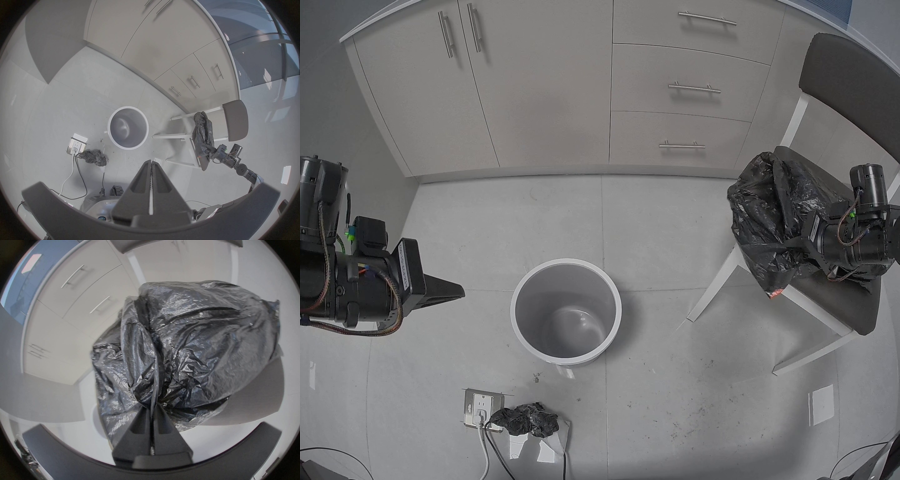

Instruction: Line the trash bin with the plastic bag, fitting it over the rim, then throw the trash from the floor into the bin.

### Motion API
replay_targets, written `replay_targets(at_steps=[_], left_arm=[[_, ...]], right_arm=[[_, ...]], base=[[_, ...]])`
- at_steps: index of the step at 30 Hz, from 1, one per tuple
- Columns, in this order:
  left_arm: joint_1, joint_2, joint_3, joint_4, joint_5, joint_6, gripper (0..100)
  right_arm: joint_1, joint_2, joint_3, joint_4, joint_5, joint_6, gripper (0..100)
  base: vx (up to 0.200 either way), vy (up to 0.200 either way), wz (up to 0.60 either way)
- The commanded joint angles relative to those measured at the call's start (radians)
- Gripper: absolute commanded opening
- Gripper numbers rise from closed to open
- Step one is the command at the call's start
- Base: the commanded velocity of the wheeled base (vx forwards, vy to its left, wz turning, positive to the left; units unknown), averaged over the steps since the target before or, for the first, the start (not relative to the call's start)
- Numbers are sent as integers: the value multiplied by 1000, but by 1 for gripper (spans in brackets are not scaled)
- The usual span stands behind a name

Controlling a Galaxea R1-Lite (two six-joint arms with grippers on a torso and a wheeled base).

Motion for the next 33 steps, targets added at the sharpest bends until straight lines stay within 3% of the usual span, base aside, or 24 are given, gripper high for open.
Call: replay_targets(at_steps=[1, 7, 11, 20, 25, 33], left_arm=[[-2, 29, 6, -10, -11, 1, 0], [1, 84, 14, -128, -77, -1, 0], [3, 129, 6, -191, -169, -7, 0], [1, 267, -16, -375, -305, -114, 0], [1, 313, -25, -397, -348, -116, 0], [4, 393, -71, -398, -396, -168, 0]], right_arm=[[-19, 6, -39, -77, 319, 36, 0], [-10, 12, -3, -261, 581, 116, 0], [33, -25, 35, -391, 656, 140, 0], [197, -182, 87, -427, 661, 174, 0], [284, -254, 104, -424, 658, 176, 0], [358, -335, 92, -381, 658, 177, 0]], base=[[0, 0, 0], [0, 0, 0], [0, 0, 0], [0, 0, 0], [0, 0, 0], [0, 0, 0]])
